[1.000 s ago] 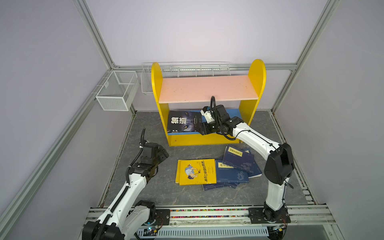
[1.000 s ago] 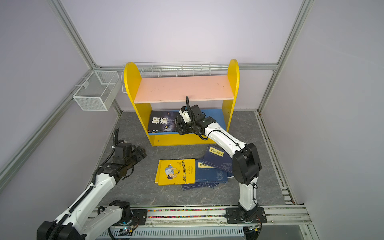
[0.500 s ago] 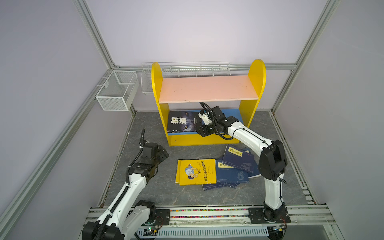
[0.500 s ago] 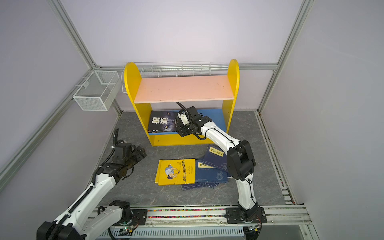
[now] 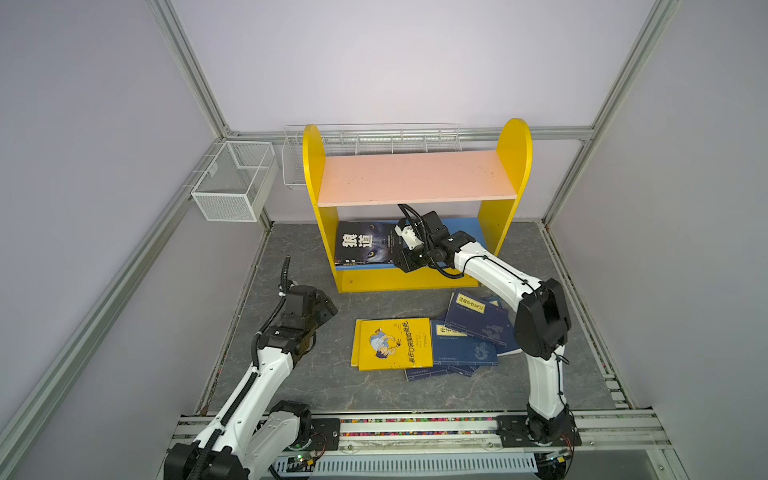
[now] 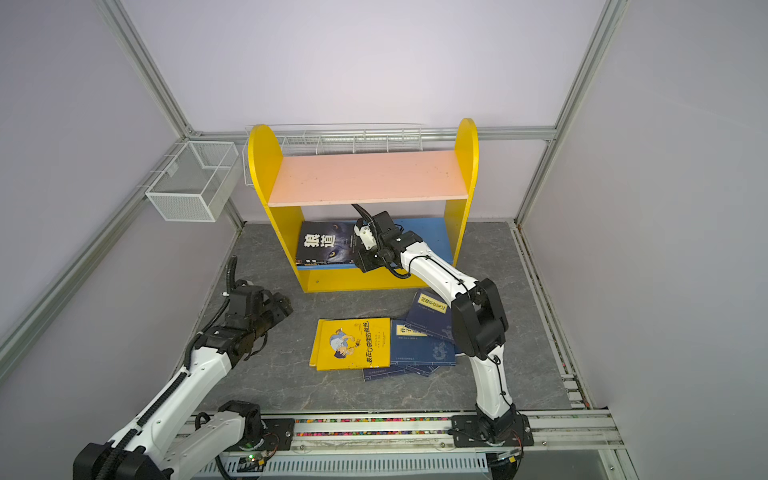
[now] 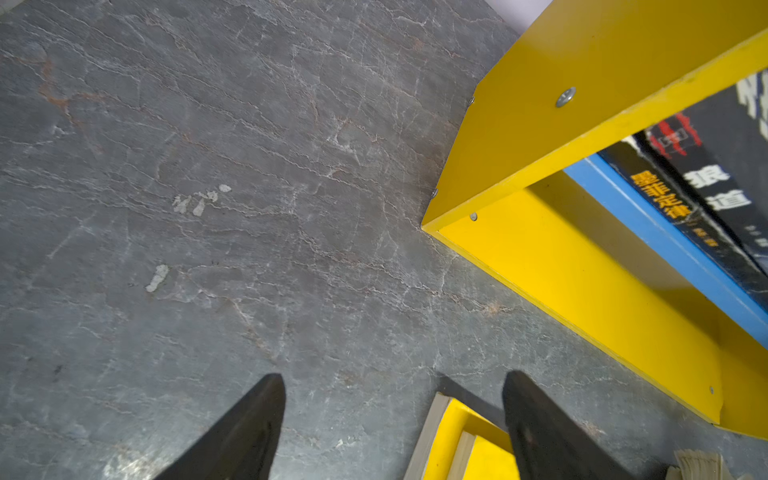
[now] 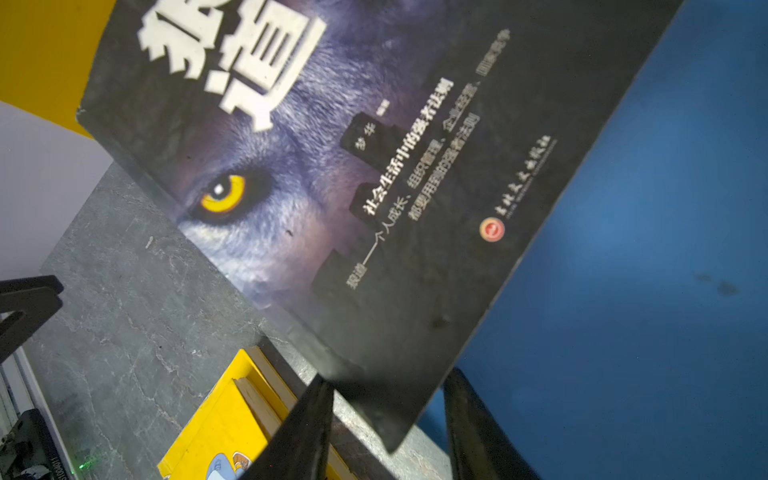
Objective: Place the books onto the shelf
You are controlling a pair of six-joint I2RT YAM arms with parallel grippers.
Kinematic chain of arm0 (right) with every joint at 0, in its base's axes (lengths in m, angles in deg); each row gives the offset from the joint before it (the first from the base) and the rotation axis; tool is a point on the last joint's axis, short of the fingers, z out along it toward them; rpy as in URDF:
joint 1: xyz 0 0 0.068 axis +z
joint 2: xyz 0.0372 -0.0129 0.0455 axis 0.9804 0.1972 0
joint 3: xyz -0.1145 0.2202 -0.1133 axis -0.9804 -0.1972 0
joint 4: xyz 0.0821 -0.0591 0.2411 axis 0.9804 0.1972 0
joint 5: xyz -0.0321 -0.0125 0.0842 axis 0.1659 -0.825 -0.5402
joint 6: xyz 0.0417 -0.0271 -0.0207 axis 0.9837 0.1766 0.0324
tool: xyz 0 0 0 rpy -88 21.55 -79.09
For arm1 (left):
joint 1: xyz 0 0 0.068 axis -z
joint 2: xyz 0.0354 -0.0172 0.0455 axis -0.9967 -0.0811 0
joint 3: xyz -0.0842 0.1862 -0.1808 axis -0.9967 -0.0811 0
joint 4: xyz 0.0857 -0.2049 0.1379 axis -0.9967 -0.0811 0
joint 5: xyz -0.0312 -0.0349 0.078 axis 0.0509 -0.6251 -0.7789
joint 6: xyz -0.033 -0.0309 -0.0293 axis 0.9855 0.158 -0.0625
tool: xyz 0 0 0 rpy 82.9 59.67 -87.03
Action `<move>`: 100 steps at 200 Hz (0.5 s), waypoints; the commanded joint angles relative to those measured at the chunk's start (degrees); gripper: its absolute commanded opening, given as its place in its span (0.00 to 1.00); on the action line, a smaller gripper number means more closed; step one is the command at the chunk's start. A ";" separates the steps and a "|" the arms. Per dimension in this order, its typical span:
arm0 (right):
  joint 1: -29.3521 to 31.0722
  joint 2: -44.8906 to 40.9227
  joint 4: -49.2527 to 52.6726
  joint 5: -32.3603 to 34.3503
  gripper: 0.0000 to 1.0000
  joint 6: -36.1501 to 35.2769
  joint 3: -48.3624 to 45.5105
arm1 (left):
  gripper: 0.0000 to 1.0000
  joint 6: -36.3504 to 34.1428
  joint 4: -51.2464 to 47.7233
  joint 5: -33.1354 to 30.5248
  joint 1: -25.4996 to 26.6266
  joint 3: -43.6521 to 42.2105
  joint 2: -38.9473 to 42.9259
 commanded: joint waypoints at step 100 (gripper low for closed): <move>2.15 0.50 -0.28 4.17 0.59 -1.70 0.61 | 0.83 0.09 -0.91 -1.40 0.08 0.77 0.57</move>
